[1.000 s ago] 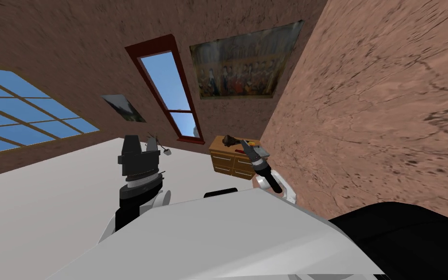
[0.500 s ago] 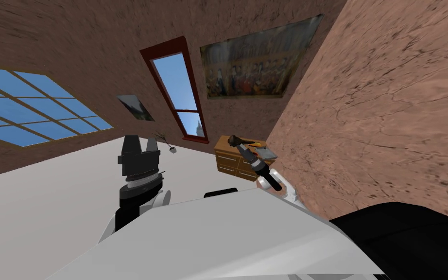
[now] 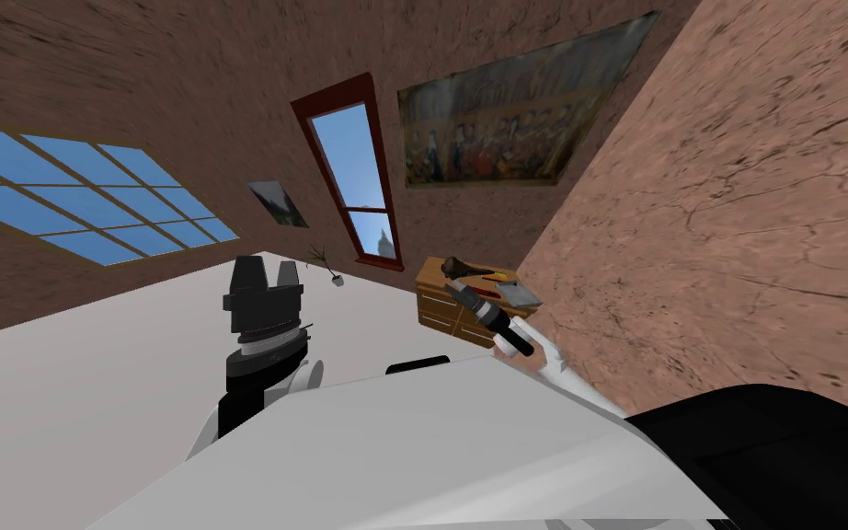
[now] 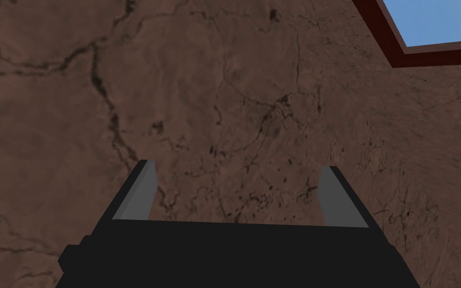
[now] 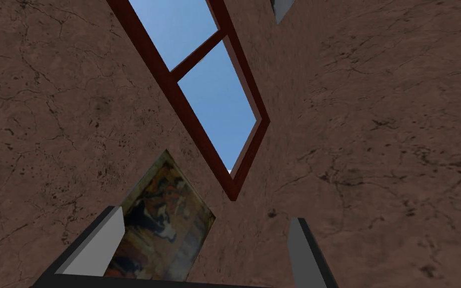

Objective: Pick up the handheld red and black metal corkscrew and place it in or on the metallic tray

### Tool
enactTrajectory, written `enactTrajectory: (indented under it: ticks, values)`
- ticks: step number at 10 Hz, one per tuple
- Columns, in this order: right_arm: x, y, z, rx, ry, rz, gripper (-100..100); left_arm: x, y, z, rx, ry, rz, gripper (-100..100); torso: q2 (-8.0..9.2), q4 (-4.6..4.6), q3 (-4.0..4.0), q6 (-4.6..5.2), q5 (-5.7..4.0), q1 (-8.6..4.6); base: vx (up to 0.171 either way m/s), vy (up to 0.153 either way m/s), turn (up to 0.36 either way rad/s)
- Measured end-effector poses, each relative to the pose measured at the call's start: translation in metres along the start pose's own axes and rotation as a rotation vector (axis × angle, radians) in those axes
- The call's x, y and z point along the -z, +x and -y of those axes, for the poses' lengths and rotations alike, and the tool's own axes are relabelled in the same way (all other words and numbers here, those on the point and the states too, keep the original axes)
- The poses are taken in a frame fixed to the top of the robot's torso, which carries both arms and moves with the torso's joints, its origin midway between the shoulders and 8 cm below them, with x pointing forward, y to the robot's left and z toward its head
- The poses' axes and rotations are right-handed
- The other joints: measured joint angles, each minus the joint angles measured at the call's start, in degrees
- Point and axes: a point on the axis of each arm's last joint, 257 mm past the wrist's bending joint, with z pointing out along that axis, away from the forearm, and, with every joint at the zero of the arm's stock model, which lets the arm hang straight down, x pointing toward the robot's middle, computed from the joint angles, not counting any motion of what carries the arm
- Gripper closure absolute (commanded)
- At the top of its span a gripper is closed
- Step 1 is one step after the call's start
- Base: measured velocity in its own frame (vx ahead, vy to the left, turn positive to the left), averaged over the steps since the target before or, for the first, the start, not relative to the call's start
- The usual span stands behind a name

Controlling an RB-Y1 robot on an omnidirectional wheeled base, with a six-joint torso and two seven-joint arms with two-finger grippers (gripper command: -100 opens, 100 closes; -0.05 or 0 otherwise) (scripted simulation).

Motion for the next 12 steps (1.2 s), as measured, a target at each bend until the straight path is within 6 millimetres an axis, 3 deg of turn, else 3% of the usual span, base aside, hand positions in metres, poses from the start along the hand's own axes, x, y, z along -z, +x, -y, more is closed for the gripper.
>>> enactTrajectory:
  ticks: [5,12]
  values:
    - [0.024,0.054,0.04,0.084,0.047,-0.201,-100,0.0,0.0,0.0,0.0,0.0,0.0,0,0.03,0.0,0.01,0.04,-0.02,-0.17,0.039,0.075,0.124]
    - [0.095,0.11,0.106,0.21,0.127,-0.506,-100,0.0,0.0,0.0,0.0,0.0,0.0,0,-0.03,-0.01,-0.02,0.02,-0.05,-0.24,0.052,0.053,0.103]
